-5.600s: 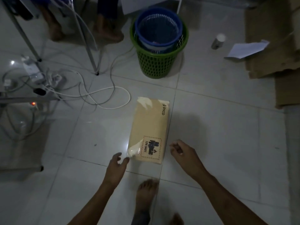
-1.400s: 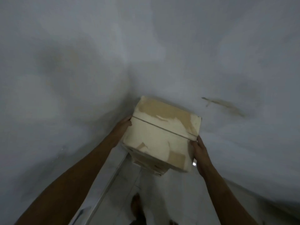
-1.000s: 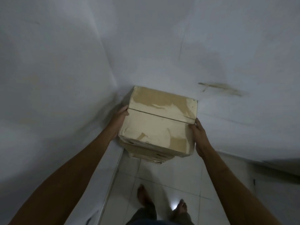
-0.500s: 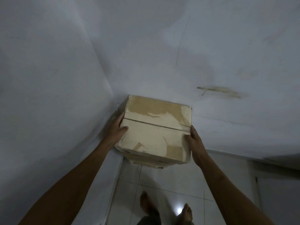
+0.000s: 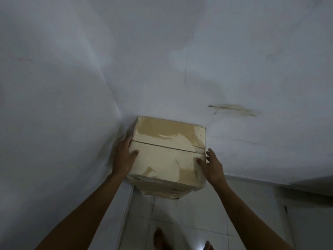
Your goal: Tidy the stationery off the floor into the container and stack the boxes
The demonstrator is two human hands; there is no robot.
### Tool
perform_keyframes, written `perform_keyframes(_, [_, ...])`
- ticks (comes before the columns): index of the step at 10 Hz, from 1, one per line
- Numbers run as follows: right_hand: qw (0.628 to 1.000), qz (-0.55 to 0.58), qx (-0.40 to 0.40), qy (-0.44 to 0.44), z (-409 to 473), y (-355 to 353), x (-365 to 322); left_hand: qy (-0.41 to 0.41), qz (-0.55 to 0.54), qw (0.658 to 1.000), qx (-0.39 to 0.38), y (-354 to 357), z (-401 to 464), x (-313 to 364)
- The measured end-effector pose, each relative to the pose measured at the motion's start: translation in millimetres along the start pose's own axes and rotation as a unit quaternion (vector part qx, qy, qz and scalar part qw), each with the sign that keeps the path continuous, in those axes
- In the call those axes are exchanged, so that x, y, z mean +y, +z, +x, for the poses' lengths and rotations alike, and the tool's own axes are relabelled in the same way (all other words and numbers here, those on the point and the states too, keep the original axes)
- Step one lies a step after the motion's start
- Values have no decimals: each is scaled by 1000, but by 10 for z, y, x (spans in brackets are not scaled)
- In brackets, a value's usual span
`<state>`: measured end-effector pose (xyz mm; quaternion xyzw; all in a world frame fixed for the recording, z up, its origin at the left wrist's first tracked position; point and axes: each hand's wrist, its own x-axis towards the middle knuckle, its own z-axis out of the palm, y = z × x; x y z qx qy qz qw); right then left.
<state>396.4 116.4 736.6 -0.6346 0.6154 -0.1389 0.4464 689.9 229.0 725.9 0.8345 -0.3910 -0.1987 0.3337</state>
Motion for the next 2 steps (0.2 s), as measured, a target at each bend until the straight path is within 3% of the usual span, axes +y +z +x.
perform_keyframes(2, [997,-59,3,-53,-265,-114,75,45,11,998,40,100,-258,209])
